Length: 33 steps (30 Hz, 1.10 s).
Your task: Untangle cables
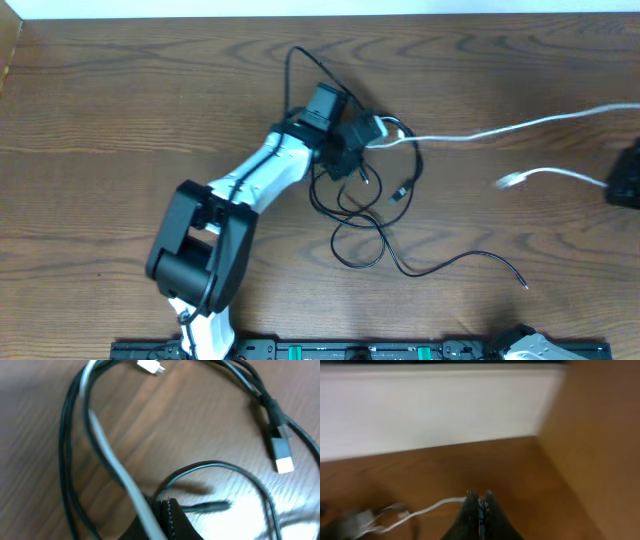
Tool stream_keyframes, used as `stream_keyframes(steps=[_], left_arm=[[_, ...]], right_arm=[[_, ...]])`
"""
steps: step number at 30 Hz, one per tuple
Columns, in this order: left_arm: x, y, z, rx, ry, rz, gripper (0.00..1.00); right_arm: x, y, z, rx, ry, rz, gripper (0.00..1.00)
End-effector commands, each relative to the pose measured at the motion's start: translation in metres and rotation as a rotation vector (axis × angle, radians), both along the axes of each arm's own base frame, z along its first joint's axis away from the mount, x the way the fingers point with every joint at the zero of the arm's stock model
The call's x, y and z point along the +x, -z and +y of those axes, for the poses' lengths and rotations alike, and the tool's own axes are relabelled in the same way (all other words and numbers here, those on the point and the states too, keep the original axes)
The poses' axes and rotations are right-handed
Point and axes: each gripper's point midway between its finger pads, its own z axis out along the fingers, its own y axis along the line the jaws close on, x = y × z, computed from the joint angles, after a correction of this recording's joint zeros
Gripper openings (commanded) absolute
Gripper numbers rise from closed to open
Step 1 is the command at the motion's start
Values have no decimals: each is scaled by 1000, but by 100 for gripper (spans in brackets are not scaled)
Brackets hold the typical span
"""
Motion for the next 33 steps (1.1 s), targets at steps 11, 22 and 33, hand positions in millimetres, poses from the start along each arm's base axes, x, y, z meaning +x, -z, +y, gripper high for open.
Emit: stream_keyframes(steps=[11, 22, 33], left_arm=[[42, -191, 141, -27, -365, -453, 7], [4, -305, 268, -103, -736, -706, 7], [6, -308, 352, -274, -1126, -656, 7]], right_arm=[[-60, -25, -91, 64, 568, -256, 1], [-66, -25, -99, 68, 620, -266, 1], [-77, -25, -111, 79, 715, -289, 1]])
